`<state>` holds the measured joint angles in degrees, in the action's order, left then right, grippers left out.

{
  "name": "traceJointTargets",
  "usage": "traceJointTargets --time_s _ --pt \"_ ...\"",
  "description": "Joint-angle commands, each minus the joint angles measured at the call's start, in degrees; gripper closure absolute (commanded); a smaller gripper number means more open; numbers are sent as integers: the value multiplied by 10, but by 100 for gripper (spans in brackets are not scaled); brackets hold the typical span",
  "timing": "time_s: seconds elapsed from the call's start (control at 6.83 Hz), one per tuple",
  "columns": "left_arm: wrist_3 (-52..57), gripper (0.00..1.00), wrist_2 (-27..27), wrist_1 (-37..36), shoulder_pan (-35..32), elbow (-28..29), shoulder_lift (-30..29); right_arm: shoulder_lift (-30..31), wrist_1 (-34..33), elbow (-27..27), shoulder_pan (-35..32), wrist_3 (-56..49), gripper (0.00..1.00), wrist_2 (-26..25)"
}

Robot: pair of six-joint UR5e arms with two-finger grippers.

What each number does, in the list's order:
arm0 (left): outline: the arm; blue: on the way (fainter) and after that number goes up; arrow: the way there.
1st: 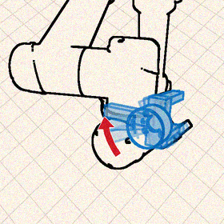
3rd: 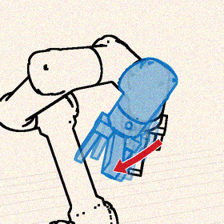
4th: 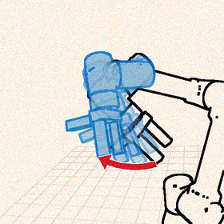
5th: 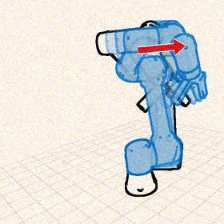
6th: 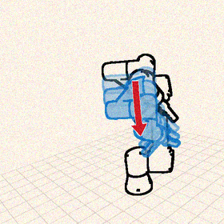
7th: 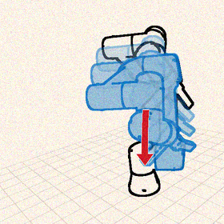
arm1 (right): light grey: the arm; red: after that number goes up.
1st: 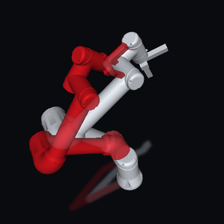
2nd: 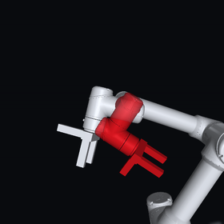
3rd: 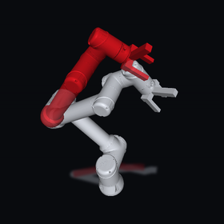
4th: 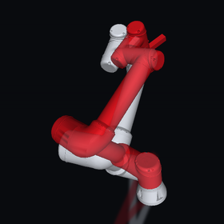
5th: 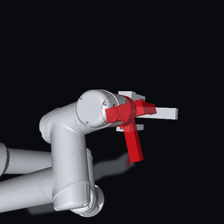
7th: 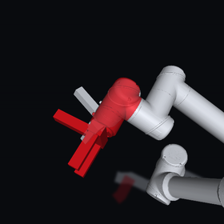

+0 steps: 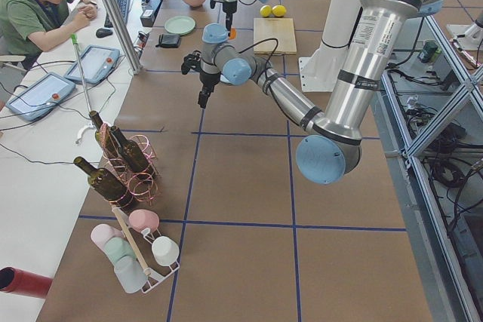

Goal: Pick orange to plate
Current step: 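Lift the orange with the right gripper and carry it over the plate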

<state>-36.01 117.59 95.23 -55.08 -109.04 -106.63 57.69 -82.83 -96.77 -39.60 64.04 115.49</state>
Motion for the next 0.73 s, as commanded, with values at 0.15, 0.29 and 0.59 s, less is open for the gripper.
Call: traceJointTargets --time_s 0.15,0.29,0.59 --pt "86 0 4 11 -46 2 67 -117 -6 112 68 29 100 -66" --pt "114 0 5 8 -65 10 71 -141 -6 138 83 29 100 -95" --pt "114 0 12 8 -75 21 72 -159 -5 163 97 29 100 -103"
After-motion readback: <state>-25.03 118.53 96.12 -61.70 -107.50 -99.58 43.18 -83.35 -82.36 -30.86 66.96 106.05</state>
